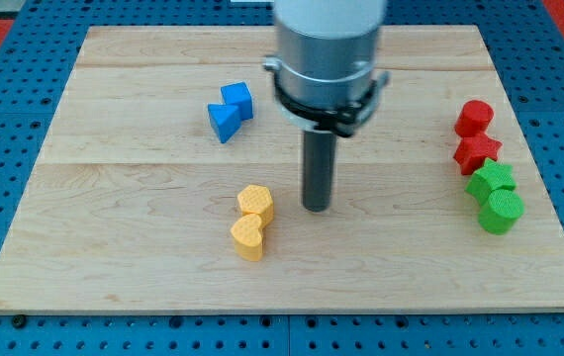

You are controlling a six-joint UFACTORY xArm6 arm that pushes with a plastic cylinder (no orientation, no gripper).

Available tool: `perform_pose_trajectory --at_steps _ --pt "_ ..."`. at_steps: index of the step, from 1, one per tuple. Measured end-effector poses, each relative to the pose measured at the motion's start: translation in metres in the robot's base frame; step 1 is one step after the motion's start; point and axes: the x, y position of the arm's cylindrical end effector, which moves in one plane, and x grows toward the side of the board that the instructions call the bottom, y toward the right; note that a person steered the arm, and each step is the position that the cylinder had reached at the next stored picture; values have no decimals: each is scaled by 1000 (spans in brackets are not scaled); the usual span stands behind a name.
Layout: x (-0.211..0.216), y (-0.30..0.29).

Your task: Separate green star from red star and green circle

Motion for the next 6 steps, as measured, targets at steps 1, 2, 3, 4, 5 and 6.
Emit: perform_pose_trajectory --at_steps 1,2,3,4,5,6 --pt "20 38" --pt "41 87" --pt "44 133" --pt "44 175" --pt "44 214" --pt "44 228"
